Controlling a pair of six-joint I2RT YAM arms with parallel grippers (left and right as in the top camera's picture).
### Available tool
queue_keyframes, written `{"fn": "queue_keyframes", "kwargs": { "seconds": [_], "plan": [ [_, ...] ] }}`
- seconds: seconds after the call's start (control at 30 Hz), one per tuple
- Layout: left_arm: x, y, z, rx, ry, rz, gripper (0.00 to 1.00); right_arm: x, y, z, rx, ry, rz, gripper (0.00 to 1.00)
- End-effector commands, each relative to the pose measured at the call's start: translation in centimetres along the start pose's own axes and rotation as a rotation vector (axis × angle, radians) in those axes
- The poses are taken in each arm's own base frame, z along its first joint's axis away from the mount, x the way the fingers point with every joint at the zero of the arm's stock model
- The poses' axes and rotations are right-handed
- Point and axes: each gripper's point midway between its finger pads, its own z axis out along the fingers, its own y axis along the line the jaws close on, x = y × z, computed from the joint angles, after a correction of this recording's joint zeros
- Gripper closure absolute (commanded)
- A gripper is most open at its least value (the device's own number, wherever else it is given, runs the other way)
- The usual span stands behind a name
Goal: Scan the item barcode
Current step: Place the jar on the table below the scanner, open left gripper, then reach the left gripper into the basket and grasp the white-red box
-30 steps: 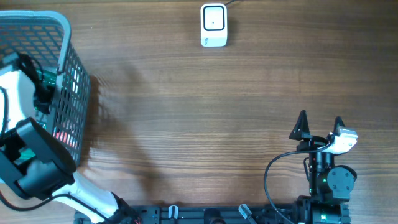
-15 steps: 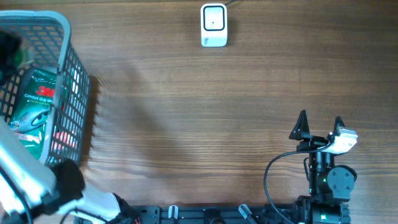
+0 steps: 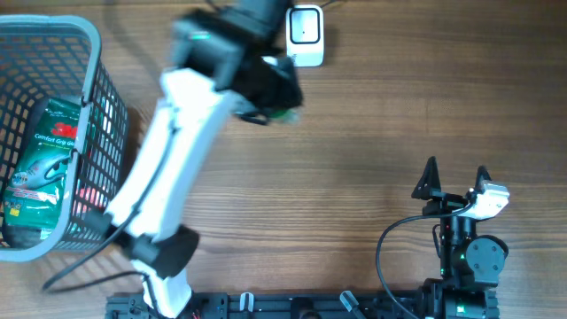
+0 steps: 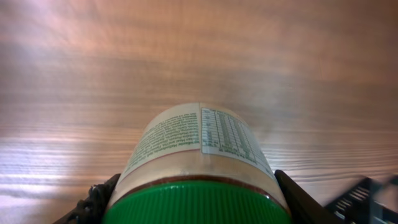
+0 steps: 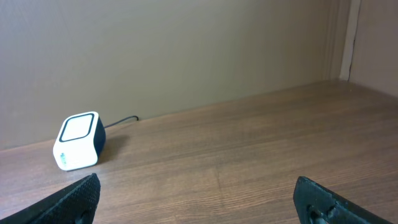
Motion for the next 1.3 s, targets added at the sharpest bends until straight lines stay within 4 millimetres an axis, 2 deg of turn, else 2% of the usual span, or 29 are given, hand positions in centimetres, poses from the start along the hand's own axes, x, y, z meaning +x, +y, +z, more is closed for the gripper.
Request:
{"fn": "queue_keyframes", "kwargs": {
  "seconds": [0.0, 0.07, 0.1, 0.17, 0.27, 0.37, 0.43, 0.53, 0.57, 0.63, 0.7, 0.77, 0.8, 0.87, 0.9, 0.93, 0.97, 1.0, 1.07, 1.13, 1.2, 1.27],
  "plan": [
    [1.0, -1.3, 6.6, -0.094, 0.033, -0.113, 0.48, -0.1, 0.3, 0.0, -0.015, -0.007, -0.012, 0.0],
    [2.0, -2.4, 11.6, -0.114, 0.052, -0.233, 0.47, -0.1, 0.3, 0.0, -0.015, -0.007, -0.012, 0.0],
    [2.3, -2.7, 13.4, -0.118, 0.051, -0.305, 0.47, -0.1, 0.3, 0.0, -0.015, -0.007, -0.012, 0.0],
    [2.8, -3.0, 16.6, -0.124, 0.048, -0.444, 0.47, -0.1, 0.3, 0.0, -0.015, -0.007, -0.012, 0.0],
    [4.1, -2.3, 20.1, -0.163, 0.058, -0.581, 0.47, -0.1, 0.3, 0.0, -0.015, -0.007, -0.012, 0.0],
    [5.2, -1.1, 22.0, -0.206, 0.073, -0.615, 0.46, -0.1, 0.3, 0.0, -0.015, -0.007, -0.012, 0.0],
    [6.1, -0.2, 22.9, -0.241, 0.086, -0.631, 0.4, -0.1, 0.3, 0.0, -0.015, -0.007, -0.012, 0.0],
    [6.6, -0.2, 22.6, -0.244, 0.104, -0.609, 0.14, -0.1, 0.3, 0.0, -0.015, -0.007, -0.012, 0.0],
    [6.4, -0.4, 22.2, -0.232, 0.1, -0.587, 0.0, -0.1, 0.3, 0.0, -0.015, -0.007, -0.012, 0.0],
    [5.0, -1.1, 19.8, -0.197, 0.075, -0.544, 0.0, -0.1, 0.3, 0.0, -0.015, -0.007, -0.012, 0.0],
    [3.2, -1.0, 16.1, -0.191, 0.015, -0.504, 0.0, -0.1, 0.3, 0.0, -0.015, -0.007, -0.012, 0.0],
    [-0.3, 0.6, 8.1, -0.212, -0.147, -0.471, 0.0, -0.1, 0.3, 0.0, -0.015, -0.007, -0.013, 0.0],
    [-2.1, 2.2, 3.1, -0.231, -0.256, -0.461, 0.0, -0.1, 0.3, 0.0, -0.015, -0.007, -0.012, 0.0],
    [-3.8, 5.3, -4.1, -0.257, -0.41, -0.473, 0.0, -0.1, 0.3, 0.0, -0.015, -0.007, -0.012, 0.0],
    [-4.8, 6.2, -7.3, -0.233, -0.477, -0.417, 0.0, -0.1, 0.3, 0.0, -0.015, -0.007, -0.012, 0.0],
    [-5.6, 7.8, -11.1, -0.193, -0.556, -0.428, 0.0, -0.1, 0.3, 0.0, -0.015, -0.007, -0.012, 0.0],
    [-5.8, 10.7, -14.9, -0.157, -0.633, -0.506, 0.0, -0.1, 0.3, 0.0, -0.015, -0.007, -0.012, 0.0],
    [-5.7, 13.5, -17.4, -0.151, -0.689, -0.581, 0.0, -0.1, 0.3, 0.0, -0.015, -0.007, -0.012, 0.0],
    [-5.3, 18.1, -20.7, -0.161, -0.77, -0.71, 0.0, -0.1, 0.3, 0.0, -0.015, -0.007, -0.012, 0.0],
    [-4.1, 23.9, -23.9, -0.199, -0.841, -0.861, 0.0, -0.1, 0.3, 0.0, -0.015, -0.007, -0.012, 0.0],
    [-3.2, 27.4, -24.8, -0.229, -0.842, -0.94, 0.0, -0.1, 0.3, 0.0, -0.015, -0.007, -0.012, 0.0],
    [-2.3, 30.6, -24.5, -0.274, -0.811, -1.023, 0.0, -0.1, 0.3, 0.0, -0.015, -0.007, -0.012, 0.0]
  ]
}}
